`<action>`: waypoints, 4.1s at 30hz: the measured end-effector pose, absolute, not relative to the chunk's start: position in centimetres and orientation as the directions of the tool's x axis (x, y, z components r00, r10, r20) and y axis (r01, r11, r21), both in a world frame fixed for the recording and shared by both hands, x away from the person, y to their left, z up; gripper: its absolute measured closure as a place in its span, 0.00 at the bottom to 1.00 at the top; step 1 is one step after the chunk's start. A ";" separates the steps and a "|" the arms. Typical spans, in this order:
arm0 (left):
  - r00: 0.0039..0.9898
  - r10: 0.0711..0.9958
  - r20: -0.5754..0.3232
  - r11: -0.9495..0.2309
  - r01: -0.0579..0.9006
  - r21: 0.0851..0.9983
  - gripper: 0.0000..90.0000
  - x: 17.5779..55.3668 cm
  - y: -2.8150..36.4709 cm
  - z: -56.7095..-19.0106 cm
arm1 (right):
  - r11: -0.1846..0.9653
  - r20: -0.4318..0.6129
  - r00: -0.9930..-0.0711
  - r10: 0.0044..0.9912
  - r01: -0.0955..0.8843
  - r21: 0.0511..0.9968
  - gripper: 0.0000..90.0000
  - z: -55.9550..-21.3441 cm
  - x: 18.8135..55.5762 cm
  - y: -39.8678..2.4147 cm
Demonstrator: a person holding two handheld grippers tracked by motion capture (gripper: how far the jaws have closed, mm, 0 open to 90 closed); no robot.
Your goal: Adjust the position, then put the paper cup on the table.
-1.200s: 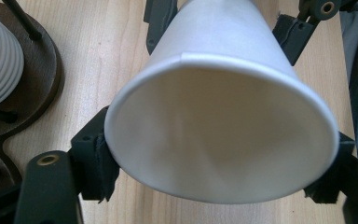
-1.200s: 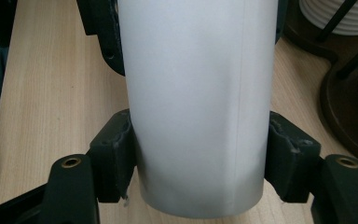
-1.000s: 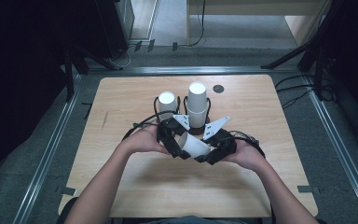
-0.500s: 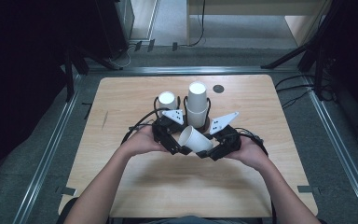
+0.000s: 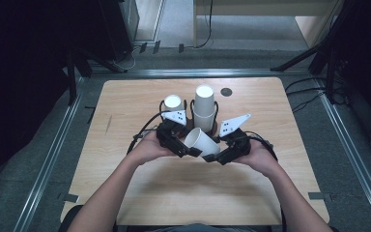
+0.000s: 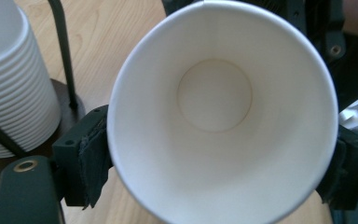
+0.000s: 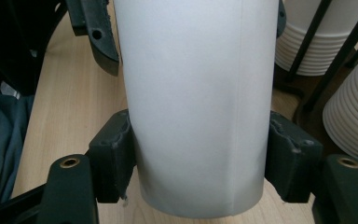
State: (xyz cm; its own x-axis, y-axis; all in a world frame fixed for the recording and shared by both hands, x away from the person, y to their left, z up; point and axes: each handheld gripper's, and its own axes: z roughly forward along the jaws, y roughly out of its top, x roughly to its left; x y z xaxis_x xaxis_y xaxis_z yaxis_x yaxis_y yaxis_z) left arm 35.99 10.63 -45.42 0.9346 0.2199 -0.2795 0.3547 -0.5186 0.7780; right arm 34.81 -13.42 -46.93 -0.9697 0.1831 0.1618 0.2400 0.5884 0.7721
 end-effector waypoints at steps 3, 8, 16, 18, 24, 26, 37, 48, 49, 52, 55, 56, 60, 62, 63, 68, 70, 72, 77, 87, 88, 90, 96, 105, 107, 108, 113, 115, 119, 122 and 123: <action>0.933 0.211 -0.291 -0.508 0.359 0.783 0.22 36.0 10.7 -45.6 | 0.590 0.167 -0.969 0.182 0.244 0.770 0.37 -46.9 34.8 -13.3; 0.940 0.206 -0.271 -0.524 0.340 0.781 0.25 35.8 10.6 -45.5 | 0.601 0.169 -0.969 0.179 0.244 0.762 0.37 -47.1 34.8 -13.3; 0.940 0.224 -0.257 -0.553 0.340 0.761 0.27 35.6 10.6 -45.3 | 0.615 0.168 -0.962 0.215 0.267 0.742 0.28 -47.2 34.7 -12.9; 0.938 0.234 -0.256 -0.558 0.345 0.754 0.27 35.7 10.7 -45.2 | 0.612 0.181 -0.960 0.215 0.277 0.741 0.27 -47.2 34.7 -12.9; 0.948 0.246 -0.200 -0.603 0.311 0.734 0.27 35.7 10.8 -44.1 | 0.618 0.165 -0.960 0.225 0.272 0.737 0.26 -47.3 34.9 -13.0; 0.950 0.250 -0.186 -0.615 0.304 0.727 0.27 35.7 10.9 -43.7 | 0.619 0.164 -0.960 0.228 0.273 0.736 0.26 -47.3 34.9 -13.0; 0.969 0.234 -0.081 -0.727 0.229 0.647 0.28 36.0 10.3 -42.5 | 0.628 0.141 -0.961 0.238 0.263 0.732 0.27 -47.5 34.8 -12.5; 0.974 0.202 -0.100 -0.779 0.221 0.586 0.27 35.9 9.0 -43.5 | 0.650 0.131 -0.965 0.229 0.252 0.717 0.29 -48.2 34.7 -11.8; 0.974 0.201 -0.107 -0.779 0.225 0.585 0.27 35.9 8.9 -43.6 | 0.654 0.132 -0.965 0.228 0.252 0.713 0.30 -48.3 34.7 -11.7; 0.974 0.197 -0.115 -0.784 0.227 0.578 0.27 35.8 8.6 -43.7 | 0.665 0.139 -0.968 0.210 0.246 0.706 0.37 -48.4 34.6 -11.5; 0.973 0.194 -0.125 -0.780 0.231 0.582 0.26 35.8 8.7 -43.8 | 0.671 0.148 -0.968 0.203 0.248 0.698 0.38 -48.4 34.4 -11.4; 0.973 0.192 -0.127 -0.776 0.230 0.587 0.26 35.8 8.7 -43.8 | 0.672 0.147 -0.968 0.203 0.247 0.698 0.38 -48.4 34.4 -11.4; 0.974 0.182 -0.134 -0.753 0.225 0.618 0.20 35.8 9.0 -44.0 | 0.668 0.137 -0.971 0.195 0.234 0.706 0.38 -48.3 34.5 -11.5; 0.971 0.196 -0.135 -0.748 0.237 0.619 0.13 35.8 9.0 -44.0 | 0.661 0.138 -0.970 0.202 0.239 0.712 0.38 -48.1 34.6 -11.6; 0.970 0.202 -0.135 -0.741 0.241 0.627 0.13 35.9 9.1 -44.0 | 0.655 0.135 -0.969 0.206 0.239 0.717 0.38 -48.1 34.6 -11.7; 0.957 0.244 -0.158 -0.672 0.284 0.684 0.11 36.0 9.6 -43.9 | 0.626 0.133 -0.967 0.216 0.242 0.741 0.38 -47.7 34.8 -12.3; 0.952 0.254 -0.169 -0.643 0.296 0.706 0.11 36.1 9.8 -43.8 | 0.614 0.136 -0.966 0.222 0.247 0.750 0.38 -47.5 34.9 -12.5; 0.948 0.267 -0.173 -0.623 0.307 0.720 0.11 36.0 9.9 -43.8 | 0.604 0.142 -0.965 0.223 0.251 0.756 0.37 -47.5 34.9 -12.6; 0.940 0.290 -0.180 -0.582 0.323 0.747 0.11 36.0 10.1 -44.1 | 0.595 0.144 -0.963 0.226 0.254 0.762 0.37 -47.4 35.0 -12.7; 0.927 0.280 -0.250 -0.500 0.363 0.786 0.15 35.9 10.2 -44.6 | 0.572 0.169 -0.960 0.221 0.268 0.775 0.37 -47.3 35.1 -12.8; 0.925 0.272 -0.265 -0.488 0.370 0.791 0.16 35.9 10.2 -44.6 | 0.568 0.173 -0.960 0.221 0.271 0.777 0.37 -47.3 35.1 -12.8; 0.925 0.266 -0.270 -0.475 0.370 0.799 0.17 35.8 10.1 -44.7 | 0.568 0.177 -0.960 0.217 0.272 0.777 0.37 -47.3 35.1 -12.8; 0.934 0.267 -0.236 -0.483 0.342 0.806 0.25 35.4 10.0 -44.6 | 0.573 0.183 -0.961 0.210 0.272 0.773 0.38 -47.3 35.0 -12.7; 0.932 0.291 -0.216 -0.498 0.341 0.797 0.27 35.5 10.4 -44.5 | 0.596 0.161 -0.955 0.248 0.282 0.752 0.26 -47.6 34.9 -12.6; 0.931 0.298 -0.213 -0.508 0.344 0.790 0.27 35.6 10.6 -44.5 | 0.598 0.170 -0.947 0.271 0.304 0.742 0.26 -47.6 35.0 -12.6; 0.930 0.299 -0.214 -0.512 0.345 0.787 0.27 35.6 10.7 -44.6 | 0.598 0.167 -0.947 0.273 0.303 0.742 0.26 -47.6 35.0 -12.7; 0.928 0.310 -0.204 -0.514 0.345 0.786 0.27 35.7 11.0 -44.4 | 0.605 0.145 -0.946 0.290 0.299 0.738 0.25 -47.5 34.8 -13.0; 0.927 0.318 -0.197 -0.516 0.344 0.784 0.27 35.7 11.2 -44.3 | 0.601 0.145 -0.944 0.297 0.303 0.740 0.25 -47.4 34.7 -13.1; 0.927 0.328 -0.182 -0.523 0.338 0.783 0.27 35.7 11.6 -44.1 | 0.596 0.135 -0.946 0.296 0.294 0.747 0.25 -47.2 34.7 -13.3; 0.928 0.329 -0.177 -0.532 0.337 0.777 0.27 35.7 11.9 -44.0 | 0.597 0.126 -0.942 0.310 0.296 0.746 0.25 -47.2 34.6 -13.5; 0.927 0.333 -0.172 -0.538 0.337 0.773 0.27 35.6 12.0 -44.0 | 0.598 0.115 -0.943 0.313 0.290 0.747 0.25 -47.2 34.5 -13.5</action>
State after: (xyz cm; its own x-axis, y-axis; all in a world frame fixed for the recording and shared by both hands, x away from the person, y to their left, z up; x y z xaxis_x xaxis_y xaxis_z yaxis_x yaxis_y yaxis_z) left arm 35.65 11.95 -44.03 0.9270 0.3334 -0.1716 0.3365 -0.5380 0.7729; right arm 34.55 -13.51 -47.20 -0.9429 0.3126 0.1150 0.2895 0.5983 0.7472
